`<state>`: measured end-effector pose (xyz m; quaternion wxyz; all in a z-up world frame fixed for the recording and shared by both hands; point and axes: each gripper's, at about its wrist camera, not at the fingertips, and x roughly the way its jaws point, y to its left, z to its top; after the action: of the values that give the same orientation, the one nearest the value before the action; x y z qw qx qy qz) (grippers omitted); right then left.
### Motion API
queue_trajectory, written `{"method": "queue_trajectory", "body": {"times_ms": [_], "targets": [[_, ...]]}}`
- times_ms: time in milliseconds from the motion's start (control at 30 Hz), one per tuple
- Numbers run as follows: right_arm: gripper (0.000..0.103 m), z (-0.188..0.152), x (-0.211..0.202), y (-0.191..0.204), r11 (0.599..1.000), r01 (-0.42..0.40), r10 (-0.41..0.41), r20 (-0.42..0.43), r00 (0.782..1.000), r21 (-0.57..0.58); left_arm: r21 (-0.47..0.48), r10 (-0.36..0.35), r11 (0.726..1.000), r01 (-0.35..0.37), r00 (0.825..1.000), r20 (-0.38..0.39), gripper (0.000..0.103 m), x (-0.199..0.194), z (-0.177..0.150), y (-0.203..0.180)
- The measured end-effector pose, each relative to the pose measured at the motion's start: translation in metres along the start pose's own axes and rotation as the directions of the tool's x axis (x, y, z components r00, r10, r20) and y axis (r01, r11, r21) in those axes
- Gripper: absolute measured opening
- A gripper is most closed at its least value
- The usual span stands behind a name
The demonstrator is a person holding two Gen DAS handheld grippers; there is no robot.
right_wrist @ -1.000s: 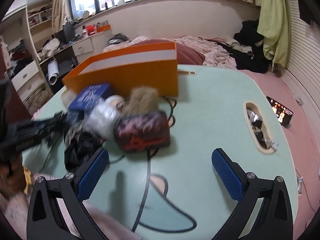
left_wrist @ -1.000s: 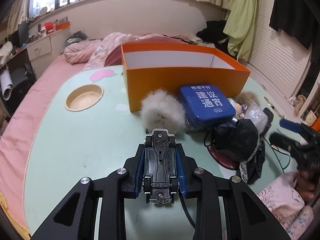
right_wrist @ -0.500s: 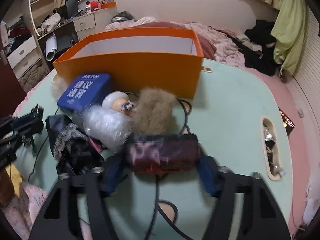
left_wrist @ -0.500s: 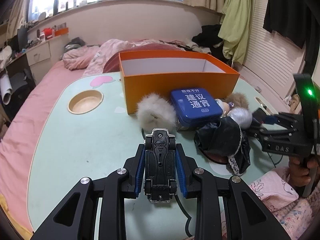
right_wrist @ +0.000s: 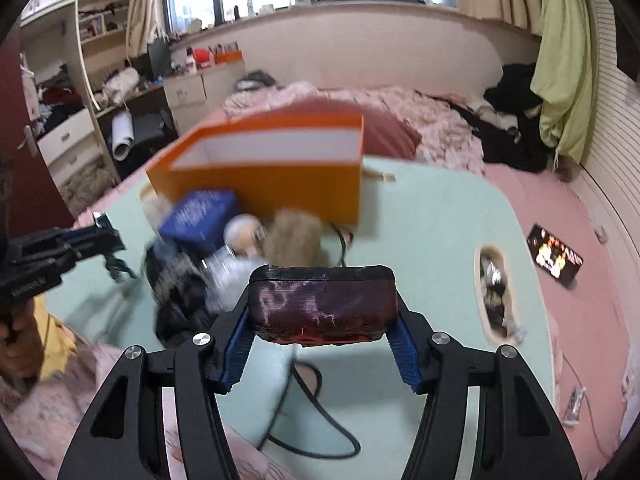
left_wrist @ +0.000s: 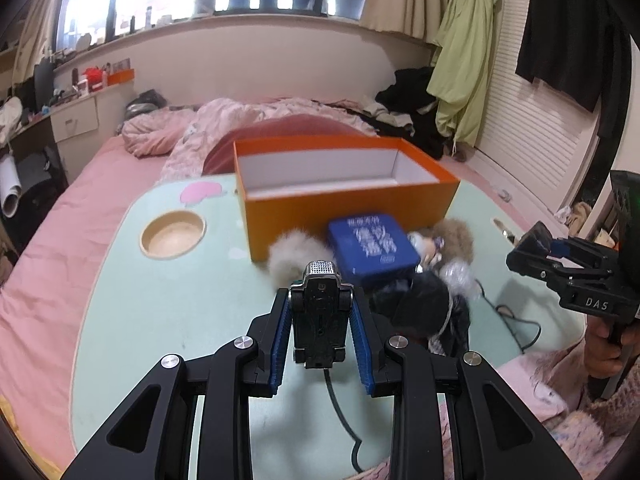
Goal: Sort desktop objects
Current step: 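Carry the car into the orange box with the left gripper while the right drops the pouch in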
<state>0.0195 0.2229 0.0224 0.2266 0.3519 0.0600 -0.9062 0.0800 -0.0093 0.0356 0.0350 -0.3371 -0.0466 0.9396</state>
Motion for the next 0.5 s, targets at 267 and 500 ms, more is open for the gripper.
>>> {"method": "queue_trajectory", "body": {"times_ms": [267, 500], "targets": [[0.061, 0.043, 0.002, 0.011, 1.0, -0.018, 0.018, 0.058, 0.998, -0.008, 0.028, -0.007, 1.0, 0.005, 0.998, 0.061, 0.027, -0.007, 0.053, -0.003], [0.061, 0.106, 0.045, 0.018, 1.0, -0.016, 0.016, 0.045, 0.999, -0.002, 0.029, -0.015, 0.999, 0.014, 0.999, 0.035, 0.027, 0.039, 0.122, -0.006]]}}
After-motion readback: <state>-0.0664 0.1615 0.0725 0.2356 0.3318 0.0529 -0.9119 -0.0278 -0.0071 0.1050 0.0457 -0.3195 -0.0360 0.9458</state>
